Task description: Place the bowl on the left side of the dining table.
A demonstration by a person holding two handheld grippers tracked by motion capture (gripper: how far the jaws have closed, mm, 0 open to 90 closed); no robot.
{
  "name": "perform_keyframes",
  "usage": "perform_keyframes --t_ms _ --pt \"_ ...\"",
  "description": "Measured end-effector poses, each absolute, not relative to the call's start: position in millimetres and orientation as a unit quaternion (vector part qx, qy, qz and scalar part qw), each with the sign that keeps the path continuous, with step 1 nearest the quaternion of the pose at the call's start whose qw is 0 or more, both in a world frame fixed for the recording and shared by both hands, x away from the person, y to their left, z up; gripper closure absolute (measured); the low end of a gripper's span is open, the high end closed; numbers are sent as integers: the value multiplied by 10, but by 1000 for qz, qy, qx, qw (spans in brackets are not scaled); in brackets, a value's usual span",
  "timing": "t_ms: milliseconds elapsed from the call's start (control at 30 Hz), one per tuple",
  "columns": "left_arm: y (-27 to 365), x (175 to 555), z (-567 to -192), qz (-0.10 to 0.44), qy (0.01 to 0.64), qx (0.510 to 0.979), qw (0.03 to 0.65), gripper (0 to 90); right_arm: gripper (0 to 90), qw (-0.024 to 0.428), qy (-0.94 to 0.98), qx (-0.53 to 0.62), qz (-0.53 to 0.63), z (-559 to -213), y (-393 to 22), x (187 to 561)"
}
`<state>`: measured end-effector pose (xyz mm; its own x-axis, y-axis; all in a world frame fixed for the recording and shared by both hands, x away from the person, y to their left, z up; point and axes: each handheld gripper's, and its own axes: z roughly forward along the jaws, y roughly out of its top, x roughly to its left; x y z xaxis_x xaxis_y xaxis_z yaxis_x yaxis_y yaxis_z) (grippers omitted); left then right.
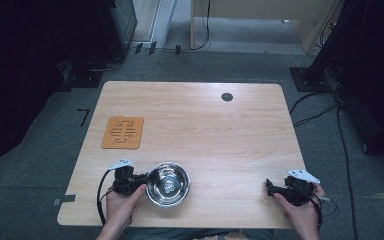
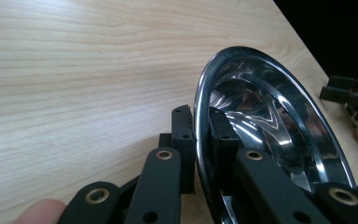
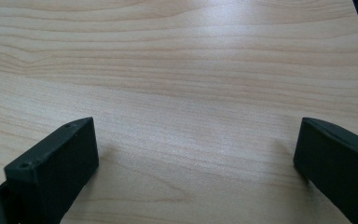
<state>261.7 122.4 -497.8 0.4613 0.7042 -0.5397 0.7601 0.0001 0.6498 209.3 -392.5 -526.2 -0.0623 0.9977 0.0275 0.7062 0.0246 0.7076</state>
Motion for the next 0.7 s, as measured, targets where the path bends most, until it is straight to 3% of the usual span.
perform_keyframes --t_ms 700 --pt "1762 2780 -4905 21 555 670 492 846 0 253 670 636 288 -5262 -3925 2093"
